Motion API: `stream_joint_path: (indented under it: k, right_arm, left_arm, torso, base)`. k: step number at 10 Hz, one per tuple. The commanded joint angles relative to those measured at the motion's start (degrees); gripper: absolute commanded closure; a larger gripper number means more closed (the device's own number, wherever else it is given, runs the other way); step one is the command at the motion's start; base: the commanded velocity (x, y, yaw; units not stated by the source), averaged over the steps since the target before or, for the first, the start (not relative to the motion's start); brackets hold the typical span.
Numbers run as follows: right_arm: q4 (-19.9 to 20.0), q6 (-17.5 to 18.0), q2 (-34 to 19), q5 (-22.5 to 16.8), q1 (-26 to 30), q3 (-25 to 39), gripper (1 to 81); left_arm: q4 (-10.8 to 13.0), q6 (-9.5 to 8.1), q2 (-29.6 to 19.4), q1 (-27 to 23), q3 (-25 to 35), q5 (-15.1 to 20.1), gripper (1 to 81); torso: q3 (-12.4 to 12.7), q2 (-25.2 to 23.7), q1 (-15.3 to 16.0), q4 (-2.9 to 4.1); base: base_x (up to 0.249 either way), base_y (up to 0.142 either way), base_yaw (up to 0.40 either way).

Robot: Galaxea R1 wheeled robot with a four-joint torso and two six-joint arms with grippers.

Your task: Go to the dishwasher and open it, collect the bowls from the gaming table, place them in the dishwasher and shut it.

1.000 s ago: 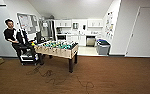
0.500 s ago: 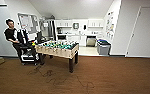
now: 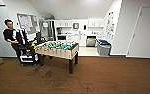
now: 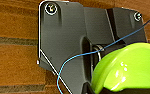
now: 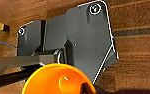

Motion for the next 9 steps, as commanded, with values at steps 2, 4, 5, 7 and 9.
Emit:
stream_joint_path:
  k: [2, 4, 5, 7, 9]
  right_arm:
    - [-0.5, -0.3, -0.9, -2.8, 2.2, -0.5, 81.1]
    - [-0.5, -0.3, -0.9, -2.8, 2.2, -0.5, 81.1]
    - [-0.5, -0.3, -0.8, -2.8, 2.2, -0.5, 81.1]
    - [-0.5, -0.3, -0.8, -2.7, 2.1, -0.5, 81.1]
    - [-0.5, -0.3, -0.9, -2.7, 2.0, -0.8, 81.1]
  left_arm:
    - [-0.1, 0.14, -0.7, -2.2, 0.1, 2.9, 81.1]
    - [-0.1, 0.14, -0.5, -2.2, 0.1, 2.9, 81.1]
    - [0.0, 0.14, -0.6, -2.2, 0.1, 2.9, 81.1]
    - [0.1, 0.23, -0.6, -2.2, 0.1, 2.9, 81.1]
    - [0.1, 0.23, -0.3, -2.2, 0.1, 2.9, 81.1]
  torso:
    - [0.0, 0.0, 0.0, 0.00]
    - [0.0, 0.0, 0.0, 0.00]
    - [0.0, 0.0, 0.0, 0.00]
    - [0.0, 0.0, -0.1, 0.00]
    - [0.0, 0.0, 0.0, 0.00]
  base:
    - [0.153, 0.000, 0.000]
    - [0.153, 0.000, 0.000]
    - [0.154, -0.075, 0.000]
    - [0.154, -0.091, 0.000]
    - [0.154, -0.090, 0.000]
